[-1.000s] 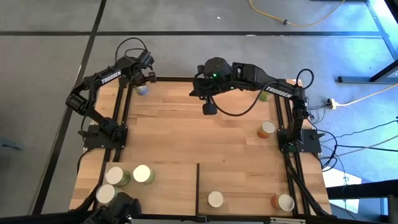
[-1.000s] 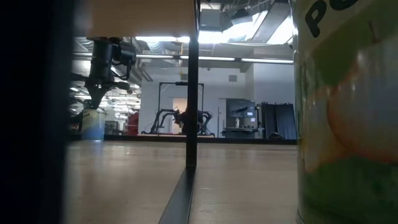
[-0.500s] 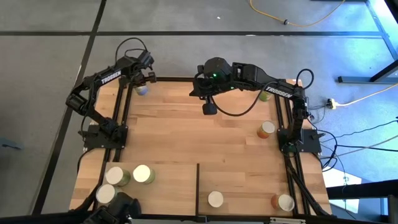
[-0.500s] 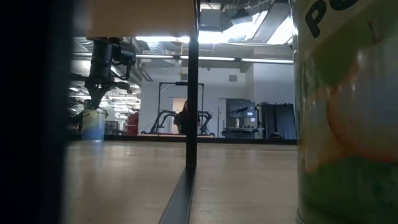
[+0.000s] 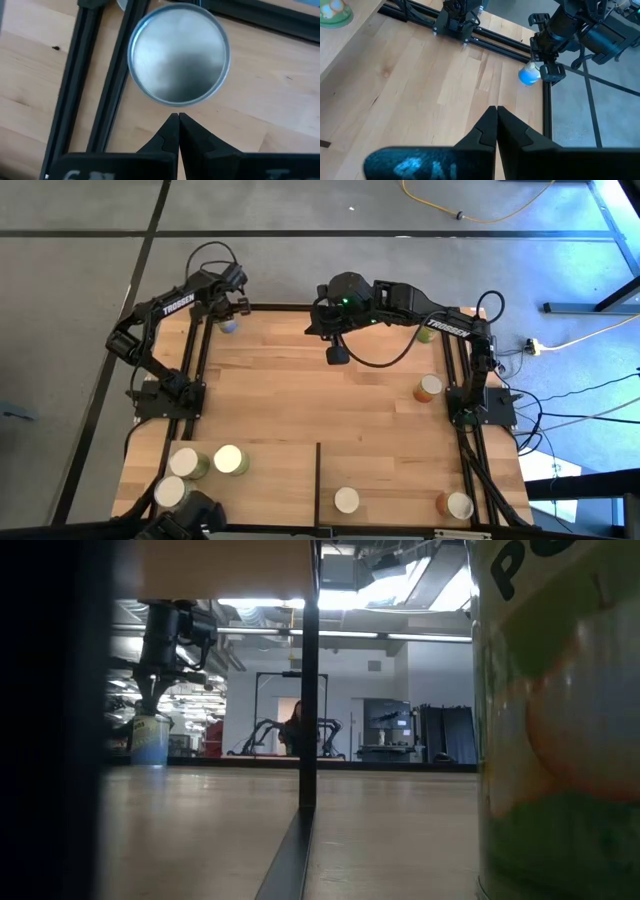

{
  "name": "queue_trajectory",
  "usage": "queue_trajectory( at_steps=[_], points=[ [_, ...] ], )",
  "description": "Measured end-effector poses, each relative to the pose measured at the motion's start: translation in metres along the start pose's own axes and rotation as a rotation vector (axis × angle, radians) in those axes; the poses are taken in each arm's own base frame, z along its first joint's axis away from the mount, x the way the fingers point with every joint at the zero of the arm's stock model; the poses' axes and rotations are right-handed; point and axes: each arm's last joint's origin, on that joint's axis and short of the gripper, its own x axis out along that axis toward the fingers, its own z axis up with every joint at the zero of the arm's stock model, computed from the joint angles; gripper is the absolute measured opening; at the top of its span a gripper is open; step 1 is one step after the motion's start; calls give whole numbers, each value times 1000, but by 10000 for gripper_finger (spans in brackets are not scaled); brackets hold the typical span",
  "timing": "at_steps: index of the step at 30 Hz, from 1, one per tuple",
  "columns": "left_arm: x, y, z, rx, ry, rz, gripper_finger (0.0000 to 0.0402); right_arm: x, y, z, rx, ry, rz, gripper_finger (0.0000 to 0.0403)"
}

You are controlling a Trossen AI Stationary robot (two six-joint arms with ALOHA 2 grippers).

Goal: Pick and place cans onto a shelf
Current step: Put the canned peas on the shelf

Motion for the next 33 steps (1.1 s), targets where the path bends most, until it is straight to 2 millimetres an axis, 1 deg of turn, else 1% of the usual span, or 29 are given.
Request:
queue_trajectory(
  at_steps=[9,30,33],
  points=[
    [0,-2,2,-61,-51,5,0,0,1,-1,1,14,7,10],
    [0,-3,4,-124,-83,-3,0,0,2,-4,1,39,19,10],
    [0,-2,5,-132,-64,-15,0,0,2,-4,2,45,22,10]
  ],
)
